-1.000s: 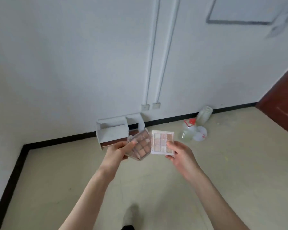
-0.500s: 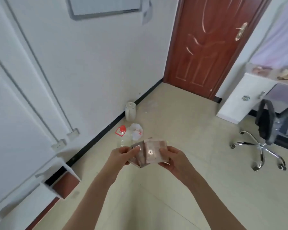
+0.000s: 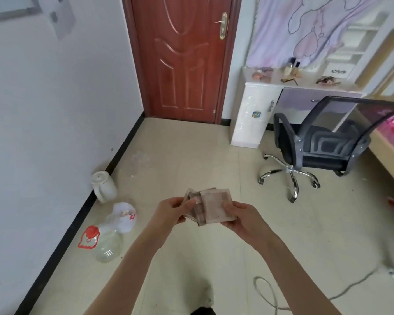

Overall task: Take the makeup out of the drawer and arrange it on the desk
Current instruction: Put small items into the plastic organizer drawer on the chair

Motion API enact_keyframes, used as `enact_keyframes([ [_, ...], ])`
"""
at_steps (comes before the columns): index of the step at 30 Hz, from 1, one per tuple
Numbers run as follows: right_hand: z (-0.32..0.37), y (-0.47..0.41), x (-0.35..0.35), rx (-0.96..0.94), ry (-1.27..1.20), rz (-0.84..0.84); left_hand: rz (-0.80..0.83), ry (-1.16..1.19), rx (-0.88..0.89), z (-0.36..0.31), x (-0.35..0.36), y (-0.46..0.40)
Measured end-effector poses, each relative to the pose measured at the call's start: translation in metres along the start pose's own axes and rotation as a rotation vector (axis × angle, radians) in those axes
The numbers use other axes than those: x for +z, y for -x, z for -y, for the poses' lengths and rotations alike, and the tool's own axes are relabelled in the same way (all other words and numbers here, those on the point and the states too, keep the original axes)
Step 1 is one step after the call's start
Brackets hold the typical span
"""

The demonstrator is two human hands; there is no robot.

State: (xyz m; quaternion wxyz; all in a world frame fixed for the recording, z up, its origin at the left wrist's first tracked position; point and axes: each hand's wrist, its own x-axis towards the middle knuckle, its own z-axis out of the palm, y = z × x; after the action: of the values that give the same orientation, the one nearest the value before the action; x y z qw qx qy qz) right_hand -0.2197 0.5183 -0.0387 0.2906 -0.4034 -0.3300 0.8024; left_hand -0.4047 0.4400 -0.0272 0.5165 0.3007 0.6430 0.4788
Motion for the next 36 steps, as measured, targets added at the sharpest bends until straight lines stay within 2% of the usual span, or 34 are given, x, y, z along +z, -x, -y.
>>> enact_keyframes([
  [7,0.125,-0.098,-0.055,-0.105,-0.142,-0.082,-0.038,-0.005,0.027,-0.077,0.058,-0.142],
  [18,0.241,-0.252,-0.163,-0.129,-0.290,-0.251,-0.073,0.132,-0.092,-0.134,0.133,-0.347],
  [25,0.354,-0.384,-0.216,-0.172,-0.371,-0.299,-0.024,0.132,-0.081,-0.191,0.190,-0.517],
  [29,0.417,-0.434,-0.248,-0.186,-0.383,-0.353,0.018,0.113,-0.075,-0.234,0.233,-0.598],
  [36,0.497,-0.522,-0.302,-0.187,-0.312,-0.323,0.048,0.101,-0.104,-0.278,0.297,-0.717],
])
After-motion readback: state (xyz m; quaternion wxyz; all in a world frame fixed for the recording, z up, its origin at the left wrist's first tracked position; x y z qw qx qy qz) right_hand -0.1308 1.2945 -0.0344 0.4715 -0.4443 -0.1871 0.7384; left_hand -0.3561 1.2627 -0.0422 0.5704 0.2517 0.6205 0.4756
